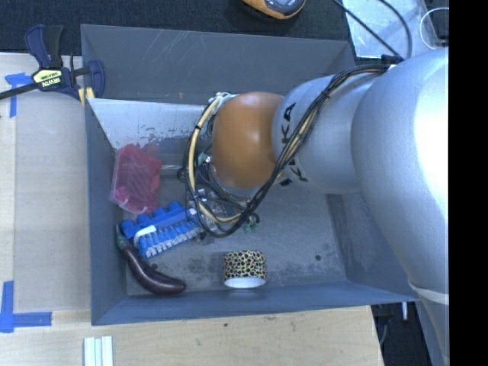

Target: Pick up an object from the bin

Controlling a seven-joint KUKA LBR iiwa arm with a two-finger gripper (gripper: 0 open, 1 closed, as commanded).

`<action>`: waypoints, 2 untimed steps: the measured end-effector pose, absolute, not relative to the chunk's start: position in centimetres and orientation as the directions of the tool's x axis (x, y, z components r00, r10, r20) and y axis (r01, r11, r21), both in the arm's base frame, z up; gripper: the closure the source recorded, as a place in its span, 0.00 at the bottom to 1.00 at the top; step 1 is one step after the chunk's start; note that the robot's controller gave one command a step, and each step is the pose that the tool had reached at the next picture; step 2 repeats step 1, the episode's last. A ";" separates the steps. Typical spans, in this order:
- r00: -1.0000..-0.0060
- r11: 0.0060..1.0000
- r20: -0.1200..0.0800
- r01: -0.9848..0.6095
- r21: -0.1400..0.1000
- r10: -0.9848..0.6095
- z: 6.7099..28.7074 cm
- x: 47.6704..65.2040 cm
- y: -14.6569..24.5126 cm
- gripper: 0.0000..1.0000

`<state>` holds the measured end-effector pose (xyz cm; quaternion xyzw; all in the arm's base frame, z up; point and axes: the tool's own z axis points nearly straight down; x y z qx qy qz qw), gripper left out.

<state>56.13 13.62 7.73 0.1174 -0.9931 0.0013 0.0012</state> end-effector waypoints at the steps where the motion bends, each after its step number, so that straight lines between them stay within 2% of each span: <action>1: -0.972 0.972 0.004 -0.233 -0.002 -0.233 8.4 56.1 13.6 1.00; 2: -0.972 0.972 0.004 -0.233 -0.002 -0.233 8.4 56.1 13.6 1.00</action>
Offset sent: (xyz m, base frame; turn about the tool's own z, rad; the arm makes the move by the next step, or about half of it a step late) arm 0.0000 -0.0003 0.0837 0.0000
